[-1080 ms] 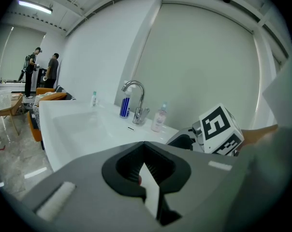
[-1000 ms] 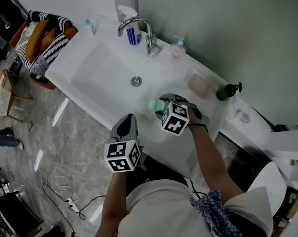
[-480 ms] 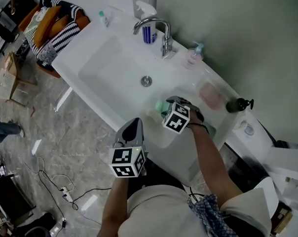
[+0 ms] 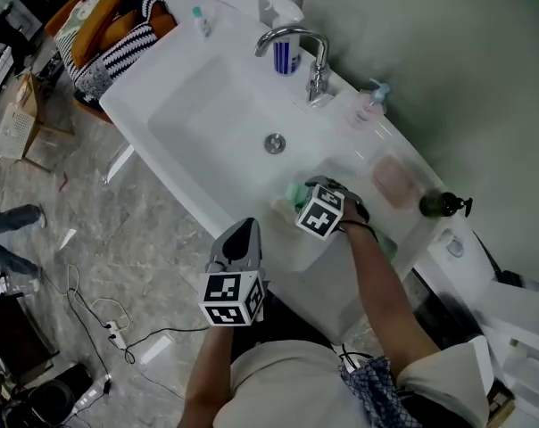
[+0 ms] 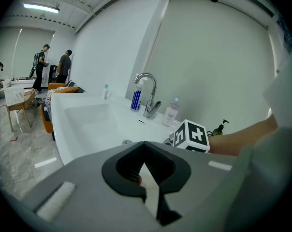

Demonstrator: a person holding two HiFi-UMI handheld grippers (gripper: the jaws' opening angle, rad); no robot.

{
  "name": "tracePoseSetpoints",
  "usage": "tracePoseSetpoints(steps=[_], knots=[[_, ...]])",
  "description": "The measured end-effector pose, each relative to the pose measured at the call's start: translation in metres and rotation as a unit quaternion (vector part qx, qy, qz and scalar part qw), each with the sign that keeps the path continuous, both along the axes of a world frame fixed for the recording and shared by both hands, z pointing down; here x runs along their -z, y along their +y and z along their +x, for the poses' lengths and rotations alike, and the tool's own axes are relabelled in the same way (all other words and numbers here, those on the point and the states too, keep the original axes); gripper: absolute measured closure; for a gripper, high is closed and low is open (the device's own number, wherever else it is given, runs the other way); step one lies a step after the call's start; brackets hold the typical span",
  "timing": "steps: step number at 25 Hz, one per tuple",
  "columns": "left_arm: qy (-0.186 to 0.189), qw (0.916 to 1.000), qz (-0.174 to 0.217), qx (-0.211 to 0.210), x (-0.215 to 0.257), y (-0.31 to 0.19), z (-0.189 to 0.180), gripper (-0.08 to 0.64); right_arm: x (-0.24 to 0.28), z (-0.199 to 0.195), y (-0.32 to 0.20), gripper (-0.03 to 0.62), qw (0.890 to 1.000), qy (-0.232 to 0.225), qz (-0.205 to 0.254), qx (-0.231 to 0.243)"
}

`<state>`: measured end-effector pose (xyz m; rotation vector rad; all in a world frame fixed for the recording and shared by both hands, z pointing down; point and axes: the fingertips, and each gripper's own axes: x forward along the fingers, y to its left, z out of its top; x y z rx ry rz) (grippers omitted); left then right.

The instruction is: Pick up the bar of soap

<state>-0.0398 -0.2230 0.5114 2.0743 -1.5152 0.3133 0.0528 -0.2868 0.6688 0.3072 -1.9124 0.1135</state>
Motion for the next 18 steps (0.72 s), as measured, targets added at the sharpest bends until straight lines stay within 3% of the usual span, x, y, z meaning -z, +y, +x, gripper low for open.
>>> tracePoseSetpoints(steps=[7,18], knots=[[-0.001,0.9999,-0.005,0.01,-0.003,0.001,-0.004,0.554,-0.025,0.005,0.002,0.342,0.999,0.032,-0.024,-0.013],[-0.01,0.9996,-0.014,0.021,-0.011,-0.001,-0.012,0.554,-0.05,0.011,-0.005,0.342,0.997,0.044,-0.053,-0.028]])
